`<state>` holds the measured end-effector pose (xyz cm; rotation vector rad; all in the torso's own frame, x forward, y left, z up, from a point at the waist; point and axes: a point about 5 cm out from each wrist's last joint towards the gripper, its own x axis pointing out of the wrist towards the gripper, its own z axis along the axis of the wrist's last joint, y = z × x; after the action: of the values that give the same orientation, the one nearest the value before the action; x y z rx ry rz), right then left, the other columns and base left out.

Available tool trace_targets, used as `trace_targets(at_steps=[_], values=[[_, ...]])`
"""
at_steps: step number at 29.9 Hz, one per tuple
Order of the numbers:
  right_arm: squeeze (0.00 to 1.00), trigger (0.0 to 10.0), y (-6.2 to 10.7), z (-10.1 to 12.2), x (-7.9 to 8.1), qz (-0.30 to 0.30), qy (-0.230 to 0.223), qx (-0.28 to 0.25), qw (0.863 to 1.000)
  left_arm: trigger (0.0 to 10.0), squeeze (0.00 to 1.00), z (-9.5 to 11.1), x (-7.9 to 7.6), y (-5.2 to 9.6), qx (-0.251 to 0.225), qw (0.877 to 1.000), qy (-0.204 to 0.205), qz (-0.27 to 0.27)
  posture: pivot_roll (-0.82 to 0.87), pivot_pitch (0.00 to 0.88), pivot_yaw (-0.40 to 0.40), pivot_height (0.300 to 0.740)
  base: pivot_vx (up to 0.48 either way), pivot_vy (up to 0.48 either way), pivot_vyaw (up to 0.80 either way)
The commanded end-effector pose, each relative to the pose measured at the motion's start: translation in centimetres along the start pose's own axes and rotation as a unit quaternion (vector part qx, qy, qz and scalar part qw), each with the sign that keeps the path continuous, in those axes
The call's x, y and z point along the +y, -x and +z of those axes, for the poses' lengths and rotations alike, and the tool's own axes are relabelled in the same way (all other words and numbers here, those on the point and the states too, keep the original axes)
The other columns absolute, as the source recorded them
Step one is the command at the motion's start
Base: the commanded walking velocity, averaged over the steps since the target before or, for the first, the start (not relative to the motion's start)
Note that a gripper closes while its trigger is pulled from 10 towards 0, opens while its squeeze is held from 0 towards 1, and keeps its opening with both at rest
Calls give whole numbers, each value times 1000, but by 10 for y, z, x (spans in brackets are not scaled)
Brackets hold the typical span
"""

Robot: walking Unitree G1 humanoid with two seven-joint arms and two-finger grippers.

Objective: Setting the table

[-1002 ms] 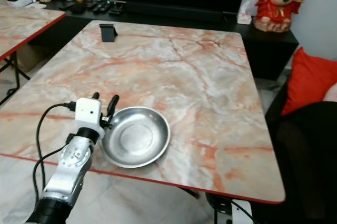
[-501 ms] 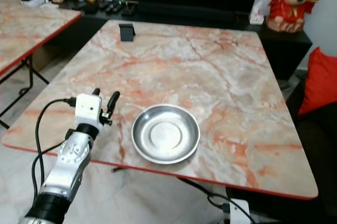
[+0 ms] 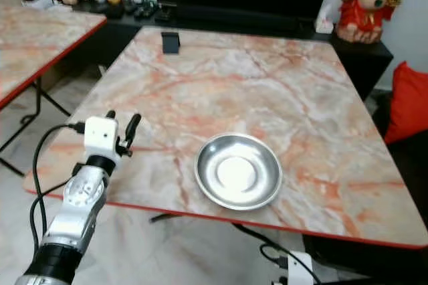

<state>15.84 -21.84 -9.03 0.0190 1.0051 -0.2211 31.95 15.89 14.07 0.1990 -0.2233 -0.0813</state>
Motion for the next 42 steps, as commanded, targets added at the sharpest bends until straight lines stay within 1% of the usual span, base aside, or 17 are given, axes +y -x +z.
trace_targets(at_steps=[1,9,28,31,39,42], values=[[0,10000,0,-1,-6,-9,-6,-1,1000,10000,0,1,-7,-1,-1,1000,8,-9,85,0,-18,740,0,371,0],[0,10000,0,0,-6,-7,-6,-3,1000,10000,0,2,-7,-2,-3,1000,7,-8,98,0,-26,740,0,372,0],[0,10000,0,2,-7,-2,3,-6,1000,10000,0,1,-7,2,1,1000,8,-4,99,0,-32,740,0,371,0],[0,10000,0,3,-7,2,15,-6,1000,10000,0,1,-7,2,1,1000,8,-4,100,0,-34,740,0,370,0],[0,10000,0,3,-6,7,11,-8,1000,10000,0,1,-6,2,-1,1000,8,-3,100,0,-34,740,0,369,800],[0,10000,0,3,-6,7,5,-8,1000,10000,0,2,-7,2,-1,1000,8,-4,100,0,-34,740,0,368,429]])
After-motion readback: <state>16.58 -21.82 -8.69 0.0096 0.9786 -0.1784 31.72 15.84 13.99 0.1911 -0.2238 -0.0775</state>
